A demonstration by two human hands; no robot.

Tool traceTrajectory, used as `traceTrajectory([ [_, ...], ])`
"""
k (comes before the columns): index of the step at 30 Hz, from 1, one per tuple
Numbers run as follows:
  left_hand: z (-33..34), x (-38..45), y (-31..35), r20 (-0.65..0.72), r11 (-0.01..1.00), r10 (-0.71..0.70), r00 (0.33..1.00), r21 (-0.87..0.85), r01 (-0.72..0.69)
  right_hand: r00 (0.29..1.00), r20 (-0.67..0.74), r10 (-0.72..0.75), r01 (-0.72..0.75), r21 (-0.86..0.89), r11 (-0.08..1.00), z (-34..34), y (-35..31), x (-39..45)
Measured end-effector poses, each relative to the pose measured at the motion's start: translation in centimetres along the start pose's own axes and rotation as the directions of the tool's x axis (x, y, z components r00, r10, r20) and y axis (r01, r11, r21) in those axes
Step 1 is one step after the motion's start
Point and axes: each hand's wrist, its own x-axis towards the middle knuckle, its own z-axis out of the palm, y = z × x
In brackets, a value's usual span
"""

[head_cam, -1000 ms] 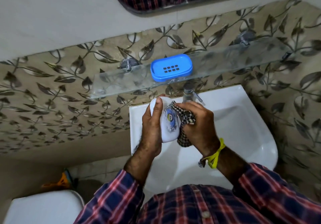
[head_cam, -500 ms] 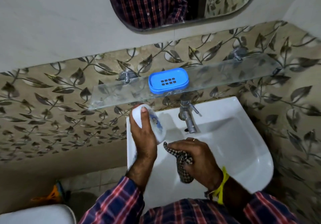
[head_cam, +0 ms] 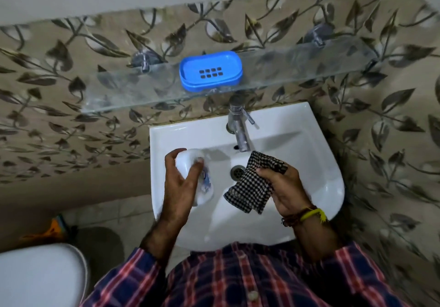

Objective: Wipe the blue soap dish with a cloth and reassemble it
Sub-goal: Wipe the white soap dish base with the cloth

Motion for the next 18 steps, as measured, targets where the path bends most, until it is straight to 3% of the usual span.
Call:
traceTrajectory([
  [3, 0.2, 0.1, -0.9, -0.063, 0.954, -0.261, 0.963, -0.171, 0.247, 0.999, -0.048, -0.006, 0.005, -0.018, 1.0, -0.2, 0.1, -0.1],
  [5, 0.3, 0.3, -1.5, -0.04, 0.852, -0.462, 0.886, -0.297, 0.431, 0.997, -0.08, -0.022, 0.021, -0.003, 1.0, -0.4, 0.0, 0.1],
  [7, 0.4, 0.2, -2.0, 0.045, 0.735, -0.575, 0.817, -0.41, 0.54, 0.994, -0.111, -0.016, 0.019, 0.024, 1.0, -0.6, -0.4, 0.4],
  [12, 1.3, -0.1, -2.2, 0.301, 0.489, -0.662, 0.687, -0.522, 0.699, 0.989, -0.15, -0.017, 0.021, 0.026, 0.999, -0.6, -1.5, 1.2],
  [16, 3.4, 0.0, -1.7, 0.359, 0.376, -0.666, 0.654, -0.595, 0.71, 0.989, -0.143, -0.024, 0.034, 0.067, 0.997, -1.0, -2.9, 2.3],
  [18, 4.2, 0.2, -1.4, 0.437, 0.245, -0.649, 0.623, -0.655, 0.715, 0.991, -0.13, -0.027, 0.036, 0.067, 0.997, -1.3, -3.7, 3.2],
])
